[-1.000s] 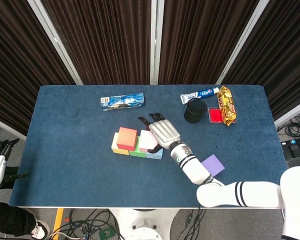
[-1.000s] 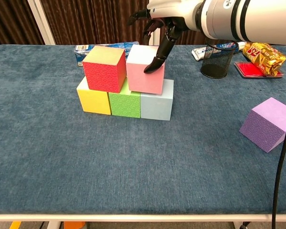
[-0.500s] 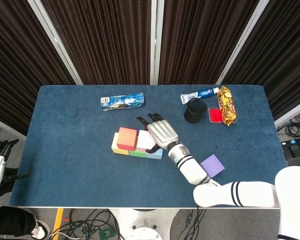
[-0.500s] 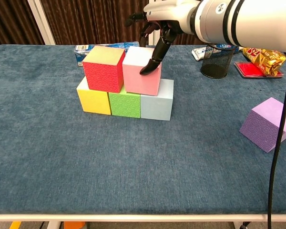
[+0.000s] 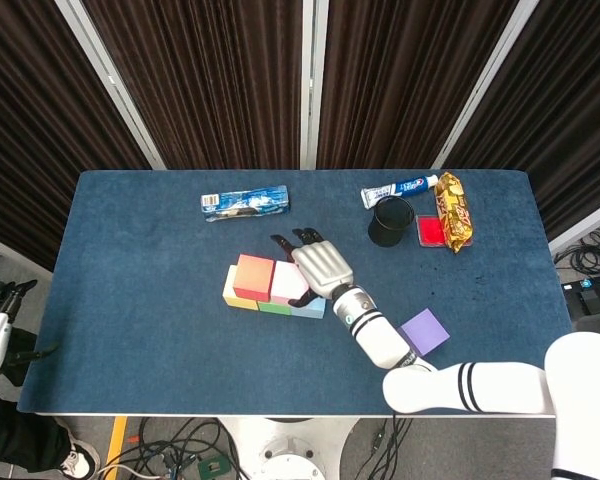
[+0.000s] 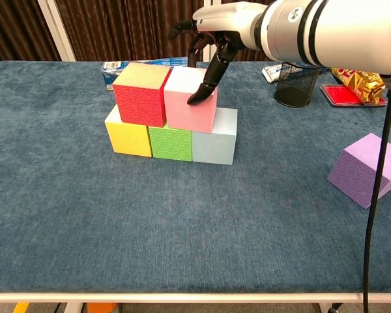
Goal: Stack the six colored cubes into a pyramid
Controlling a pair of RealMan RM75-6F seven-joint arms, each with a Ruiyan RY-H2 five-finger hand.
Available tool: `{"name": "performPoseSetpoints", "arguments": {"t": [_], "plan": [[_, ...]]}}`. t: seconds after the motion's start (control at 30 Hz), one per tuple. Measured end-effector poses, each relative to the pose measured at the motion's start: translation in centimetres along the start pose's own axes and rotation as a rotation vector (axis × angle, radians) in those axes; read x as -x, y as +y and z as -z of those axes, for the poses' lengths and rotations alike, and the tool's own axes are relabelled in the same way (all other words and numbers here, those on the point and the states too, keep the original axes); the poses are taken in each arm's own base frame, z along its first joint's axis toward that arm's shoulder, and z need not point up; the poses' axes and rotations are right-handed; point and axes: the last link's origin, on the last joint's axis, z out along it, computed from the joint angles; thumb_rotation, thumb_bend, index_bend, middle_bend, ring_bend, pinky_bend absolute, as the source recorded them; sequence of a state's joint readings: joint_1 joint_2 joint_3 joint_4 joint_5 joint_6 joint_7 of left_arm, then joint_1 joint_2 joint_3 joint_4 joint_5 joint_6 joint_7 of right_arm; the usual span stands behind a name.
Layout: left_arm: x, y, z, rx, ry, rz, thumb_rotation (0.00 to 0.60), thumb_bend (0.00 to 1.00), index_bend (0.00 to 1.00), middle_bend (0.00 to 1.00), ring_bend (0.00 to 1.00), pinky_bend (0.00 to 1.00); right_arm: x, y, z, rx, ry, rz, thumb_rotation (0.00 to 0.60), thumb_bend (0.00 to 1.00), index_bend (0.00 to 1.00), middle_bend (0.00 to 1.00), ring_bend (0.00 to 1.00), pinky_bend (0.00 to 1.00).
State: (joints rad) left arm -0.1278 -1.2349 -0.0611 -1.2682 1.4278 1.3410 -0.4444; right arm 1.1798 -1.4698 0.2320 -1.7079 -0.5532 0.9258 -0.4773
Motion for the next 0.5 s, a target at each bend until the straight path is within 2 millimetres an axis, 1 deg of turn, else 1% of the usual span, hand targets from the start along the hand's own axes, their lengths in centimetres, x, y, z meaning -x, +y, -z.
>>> {"name": "performPoseSetpoints", "arguments": {"t": [0.5], "plan": [[0.07,-0.07,0.00,-0.001,-0.002,-0.003,0.600,0.00,0.11,0.11,0.00,0.14,0.11,-0.12,-0.25,-0.003,-0.002,-0.003,0.600,0.10,0.00,0.53,0.01,0.00]]}}
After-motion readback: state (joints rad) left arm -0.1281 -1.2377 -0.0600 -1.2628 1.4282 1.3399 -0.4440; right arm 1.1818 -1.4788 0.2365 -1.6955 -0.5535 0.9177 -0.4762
